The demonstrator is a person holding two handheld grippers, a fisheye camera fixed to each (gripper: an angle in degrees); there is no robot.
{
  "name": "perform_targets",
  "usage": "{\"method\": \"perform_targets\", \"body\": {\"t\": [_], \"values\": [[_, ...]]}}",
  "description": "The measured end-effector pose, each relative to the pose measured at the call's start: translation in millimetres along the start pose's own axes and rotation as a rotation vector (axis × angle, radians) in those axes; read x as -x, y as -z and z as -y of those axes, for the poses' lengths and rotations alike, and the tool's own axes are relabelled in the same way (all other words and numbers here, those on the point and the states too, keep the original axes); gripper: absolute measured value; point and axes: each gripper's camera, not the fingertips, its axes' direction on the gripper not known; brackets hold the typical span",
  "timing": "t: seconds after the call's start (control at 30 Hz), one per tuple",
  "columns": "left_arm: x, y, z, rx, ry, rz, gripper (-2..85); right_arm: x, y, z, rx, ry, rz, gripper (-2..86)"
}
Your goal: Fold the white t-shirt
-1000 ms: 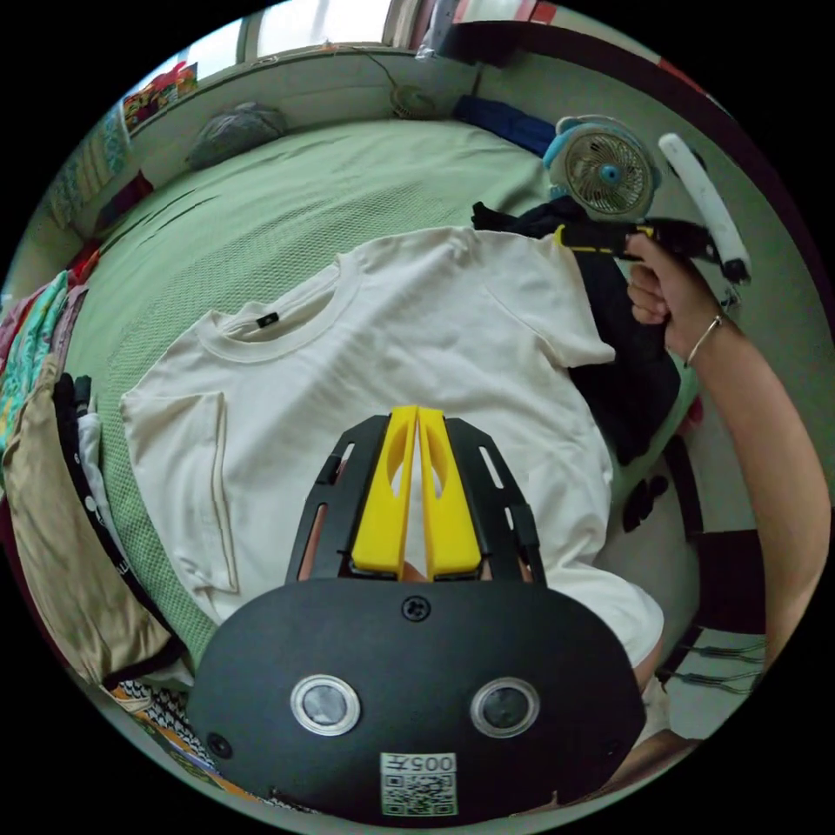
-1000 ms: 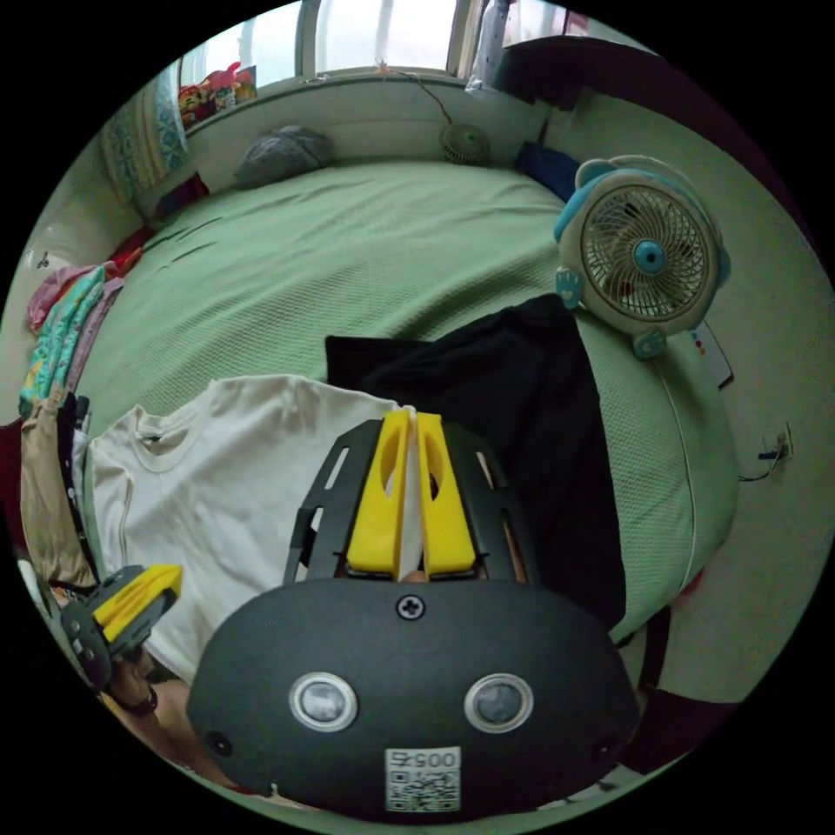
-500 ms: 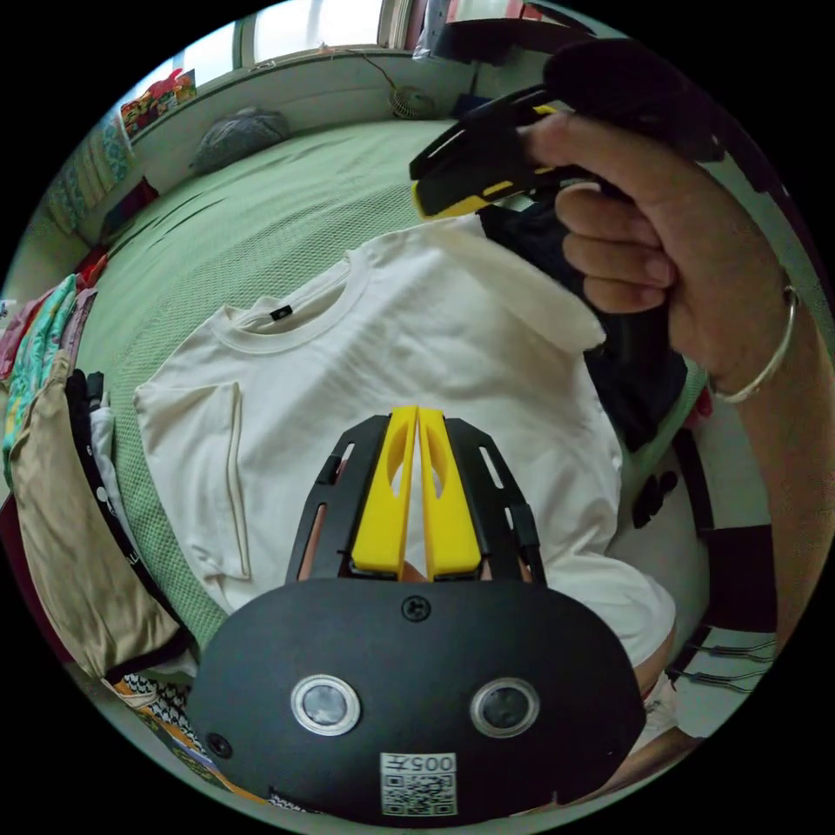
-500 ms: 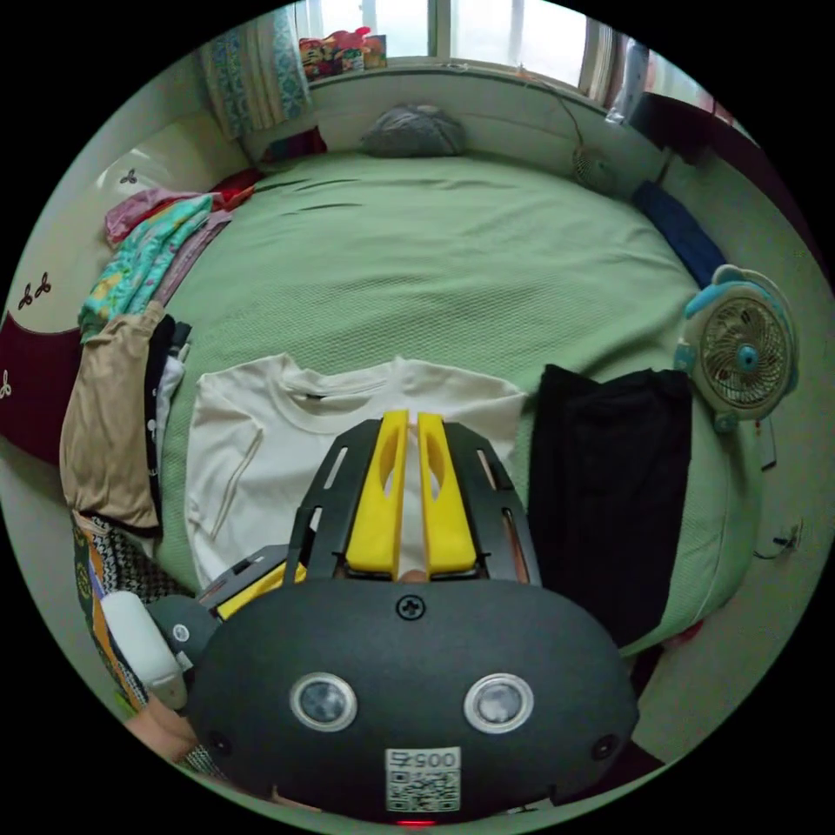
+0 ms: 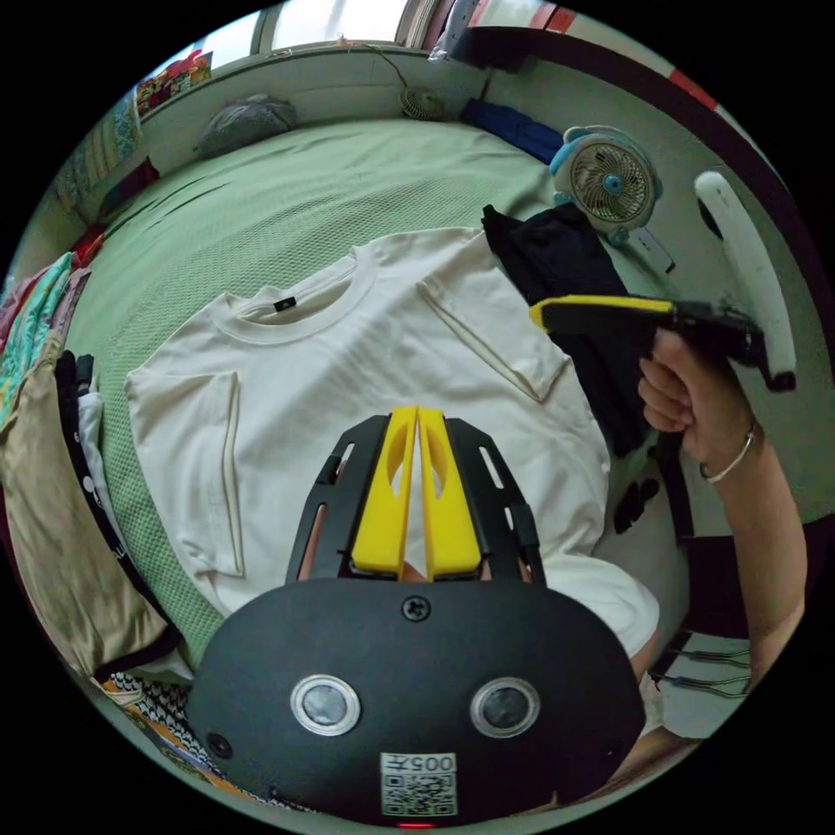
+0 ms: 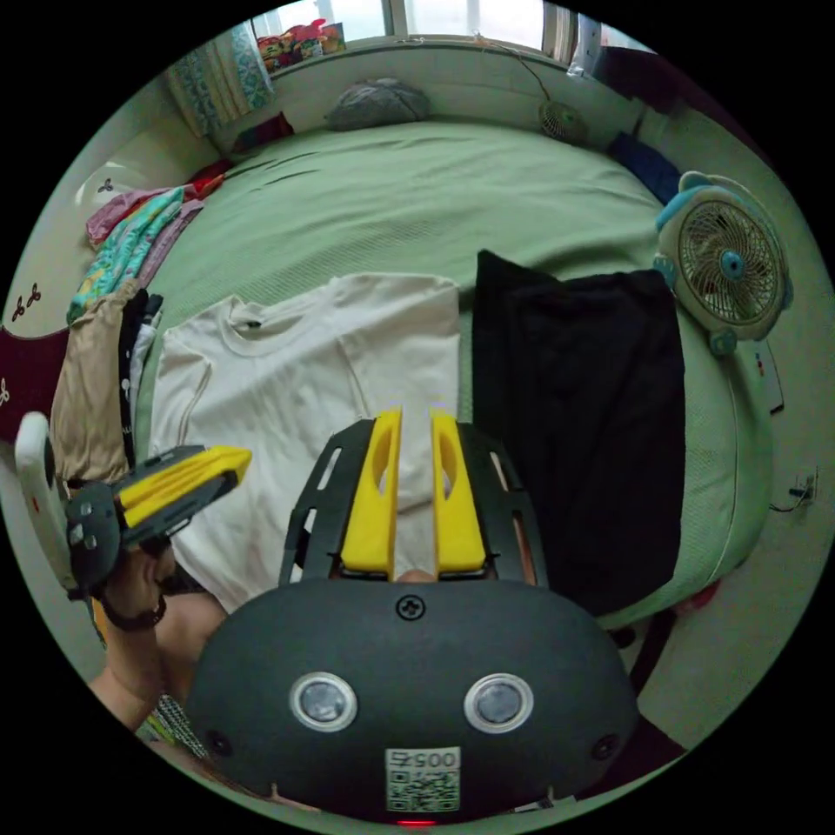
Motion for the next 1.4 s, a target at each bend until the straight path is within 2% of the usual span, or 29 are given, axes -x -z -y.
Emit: {"method": "perform_targets", "body": {"t": [0.17, 0.4, 0.53, 0.8, 1.0, 1.2, 1.4], "values": [[4, 0, -6, 0.010, -0.009, 0.021, -0.5, 14, -25, -26, 0.025, 0.038, -0.015, 7.7], [15, 3, -17, 0.005, -0.007, 0.014, -0.5, 39, -38, -51, -0.008, 0.089, -0.154, -0.3], [22, 5, -24, 0.006, -0.004, -0.001, -0.5, 43, -31, -65, -0.065, 0.101, -0.137, -1.3], [41, 9, -44, 0.005, 0.012, -0.020, -0.5, 55, -42, -87, -0.040, 0.194, -0.188, -0.6], [53, 11, -62, 0.014, 0.006, -0.020, -0.6, 48, -37, -93, 0.013, 0.208, -0.083, 4.0], [71, 14, -80, 0.006, 0.030, -0.042, -0.6, 54, -19, -79, -0.101, 0.199, -0.105, 5.7], [88, 16, -102, -0.001, 0.046, -0.034, -0.6, 63, -38, -46, -0.129, 0.126, -0.116, 2.6]]}}
